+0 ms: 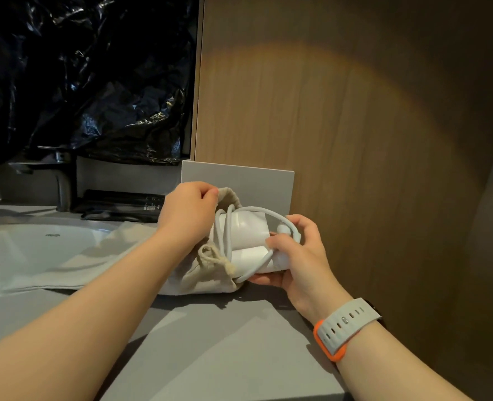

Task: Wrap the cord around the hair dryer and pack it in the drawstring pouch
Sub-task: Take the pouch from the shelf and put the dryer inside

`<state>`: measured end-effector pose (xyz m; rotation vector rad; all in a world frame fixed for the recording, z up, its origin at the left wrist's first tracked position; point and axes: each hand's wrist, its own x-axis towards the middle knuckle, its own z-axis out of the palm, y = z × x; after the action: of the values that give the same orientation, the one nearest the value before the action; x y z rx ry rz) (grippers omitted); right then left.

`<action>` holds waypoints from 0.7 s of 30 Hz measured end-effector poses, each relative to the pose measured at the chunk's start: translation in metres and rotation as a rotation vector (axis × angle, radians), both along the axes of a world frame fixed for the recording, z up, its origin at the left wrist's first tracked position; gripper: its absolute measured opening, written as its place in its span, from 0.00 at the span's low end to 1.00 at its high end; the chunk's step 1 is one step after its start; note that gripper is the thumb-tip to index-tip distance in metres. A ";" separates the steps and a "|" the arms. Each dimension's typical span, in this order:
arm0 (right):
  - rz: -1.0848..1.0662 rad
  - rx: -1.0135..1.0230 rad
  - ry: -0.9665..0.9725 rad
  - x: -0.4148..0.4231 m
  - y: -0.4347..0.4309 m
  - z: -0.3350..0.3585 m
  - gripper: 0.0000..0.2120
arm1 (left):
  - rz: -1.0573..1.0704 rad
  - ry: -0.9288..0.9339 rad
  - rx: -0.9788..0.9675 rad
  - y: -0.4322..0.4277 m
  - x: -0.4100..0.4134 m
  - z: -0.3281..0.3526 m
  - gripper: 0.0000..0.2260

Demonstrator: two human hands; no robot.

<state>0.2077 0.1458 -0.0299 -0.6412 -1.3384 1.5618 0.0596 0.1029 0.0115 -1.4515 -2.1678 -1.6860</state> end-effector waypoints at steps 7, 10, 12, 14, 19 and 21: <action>0.001 -0.011 -0.011 -0.004 -0.003 -0.001 0.18 | -0.139 0.091 0.027 -0.005 0.016 0.001 0.12; -0.055 -0.039 0.051 -0.003 -0.004 0.000 0.17 | -0.275 0.053 0.052 -0.007 0.028 -0.001 0.11; -0.102 -0.048 0.076 -0.003 -0.004 0.001 0.16 | -0.321 0.006 0.051 -0.007 0.030 -0.003 0.11; -0.119 -0.053 0.093 -0.003 -0.004 0.000 0.17 | -0.357 -0.033 0.048 -0.006 0.029 -0.005 0.10; -0.020 -0.119 0.097 -0.005 -0.006 -0.001 0.18 | -0.356 0.068 -0.037 -0.002 0.024 -0.011 0.09; 0.028 -0.129 0.025 -0.004 -0.004 -0.001 0.13 | -0.345 0.138 -0.098 -0.005 0.020 -0.012 0.09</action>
<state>0.2035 0.1414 -0.0313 -0.6825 -1.2401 1.6844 0.0795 0.0984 -0.0009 -2.0017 -2.0460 -1.5249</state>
